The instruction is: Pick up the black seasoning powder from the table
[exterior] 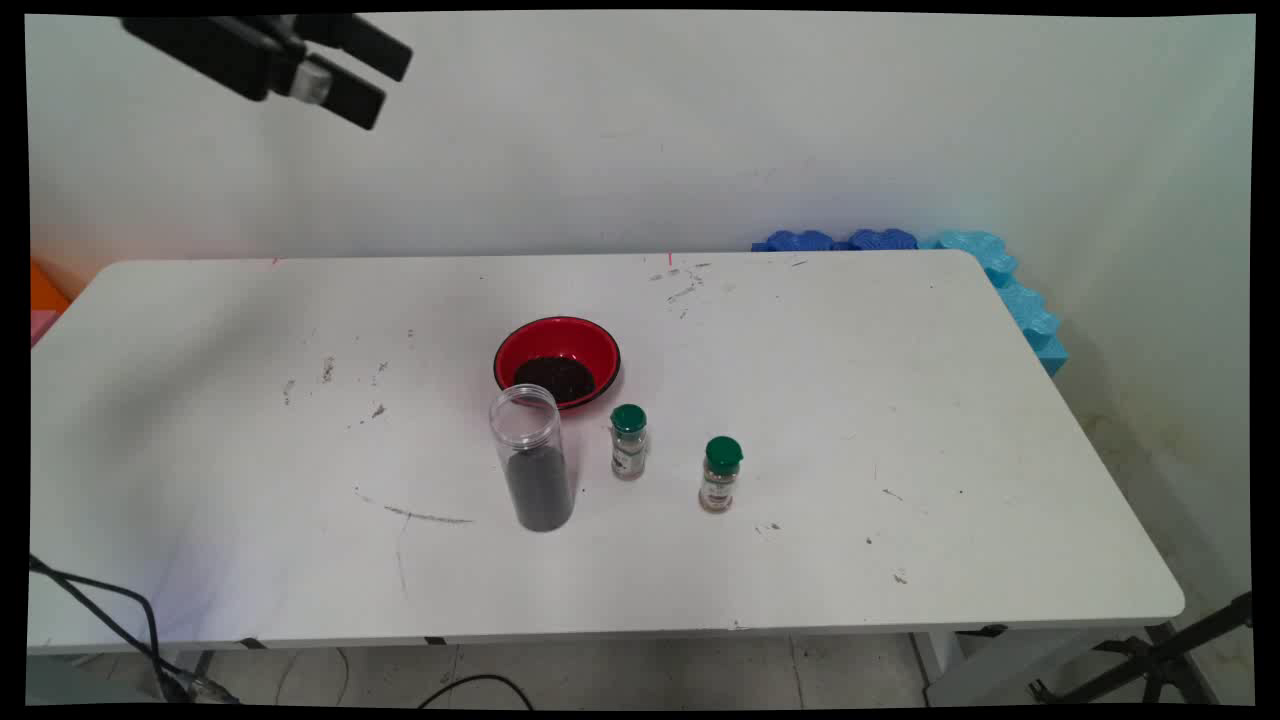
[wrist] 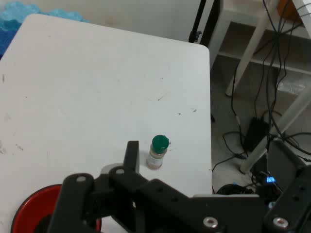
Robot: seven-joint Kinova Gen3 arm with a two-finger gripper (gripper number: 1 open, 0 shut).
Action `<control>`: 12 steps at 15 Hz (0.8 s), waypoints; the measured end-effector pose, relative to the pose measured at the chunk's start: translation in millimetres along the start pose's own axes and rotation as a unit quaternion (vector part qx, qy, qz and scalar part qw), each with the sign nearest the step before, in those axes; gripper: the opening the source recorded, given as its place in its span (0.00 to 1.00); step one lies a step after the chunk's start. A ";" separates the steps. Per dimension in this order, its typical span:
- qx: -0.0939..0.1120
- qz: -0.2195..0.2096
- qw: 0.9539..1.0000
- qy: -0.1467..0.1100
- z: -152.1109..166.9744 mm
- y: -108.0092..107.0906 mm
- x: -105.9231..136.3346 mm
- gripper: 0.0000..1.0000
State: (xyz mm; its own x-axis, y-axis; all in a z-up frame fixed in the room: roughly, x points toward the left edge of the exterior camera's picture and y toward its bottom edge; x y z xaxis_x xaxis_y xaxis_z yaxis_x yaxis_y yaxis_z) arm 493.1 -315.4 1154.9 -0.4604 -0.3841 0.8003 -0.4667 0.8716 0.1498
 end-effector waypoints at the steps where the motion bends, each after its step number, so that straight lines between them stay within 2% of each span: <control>1: 0.001 -0.004 1.000 0.004 -3.4 -2.5 -7.5 1.00; 6: 0.017 -0.045 0.999 0.018 -11.4 -10.0 -53.2 1.00; 12: 0.044 -0.089 0.995 0.017 7.7 -6.7 -120.5 1.00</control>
State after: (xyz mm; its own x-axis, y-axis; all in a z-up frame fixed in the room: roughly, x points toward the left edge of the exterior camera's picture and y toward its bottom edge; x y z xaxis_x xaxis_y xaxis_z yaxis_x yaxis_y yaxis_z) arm 545.9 -277.4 1053.0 -0.3396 -0.5179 0.7851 -0.6029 0.7606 0.2410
